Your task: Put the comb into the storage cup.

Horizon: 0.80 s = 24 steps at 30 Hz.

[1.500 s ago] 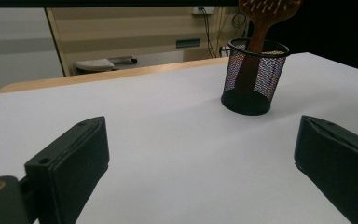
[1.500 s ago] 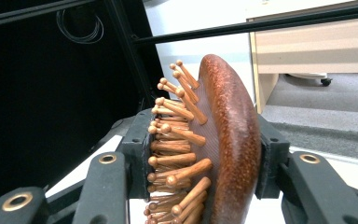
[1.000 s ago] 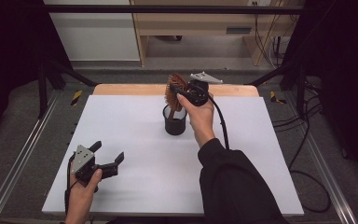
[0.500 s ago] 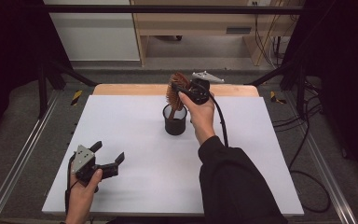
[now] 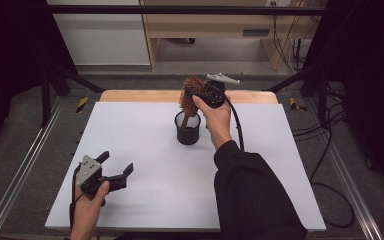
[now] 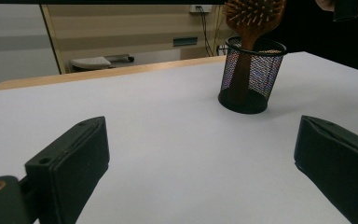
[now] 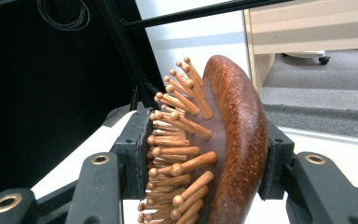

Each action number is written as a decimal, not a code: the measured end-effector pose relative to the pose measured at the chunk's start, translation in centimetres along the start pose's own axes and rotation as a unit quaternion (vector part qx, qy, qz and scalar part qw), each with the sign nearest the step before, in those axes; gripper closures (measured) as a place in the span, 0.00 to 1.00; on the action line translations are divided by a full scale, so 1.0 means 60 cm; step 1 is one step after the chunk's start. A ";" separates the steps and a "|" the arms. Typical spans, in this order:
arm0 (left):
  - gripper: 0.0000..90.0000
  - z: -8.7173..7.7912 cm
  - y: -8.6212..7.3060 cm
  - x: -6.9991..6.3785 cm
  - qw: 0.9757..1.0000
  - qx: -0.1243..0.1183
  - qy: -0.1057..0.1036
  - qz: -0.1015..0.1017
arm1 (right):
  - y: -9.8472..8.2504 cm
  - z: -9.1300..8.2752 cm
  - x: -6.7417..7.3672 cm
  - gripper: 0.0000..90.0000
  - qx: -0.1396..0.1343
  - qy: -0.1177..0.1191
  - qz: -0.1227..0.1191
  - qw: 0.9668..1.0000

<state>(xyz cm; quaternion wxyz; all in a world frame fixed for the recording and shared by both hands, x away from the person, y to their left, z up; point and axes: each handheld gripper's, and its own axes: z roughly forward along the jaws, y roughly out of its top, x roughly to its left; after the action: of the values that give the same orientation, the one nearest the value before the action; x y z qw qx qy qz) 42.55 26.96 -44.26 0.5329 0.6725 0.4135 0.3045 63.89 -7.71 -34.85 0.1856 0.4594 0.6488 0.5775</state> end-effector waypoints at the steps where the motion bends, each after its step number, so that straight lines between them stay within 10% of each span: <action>1: 0.04 0.000 0.000 0.000 1.000 0.000 0.000 0.000 | 0.000 0.000 0.000 0.53 0.001 0.000 0.000 1.000; 24: 0.04 0.001 0.000 -0.001 1.000 0.003 0.001 0.002 | 0.000 -0.007 -0.017 0.50 0.011 -0.004 0.000 1.000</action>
<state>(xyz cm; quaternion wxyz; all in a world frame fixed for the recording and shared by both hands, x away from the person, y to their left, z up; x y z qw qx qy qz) 42.56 26.90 -44.29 0.5294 0.6750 0.4136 0.3052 64.11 -8.77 -35.04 0.1839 0.4636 0.6544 0.5684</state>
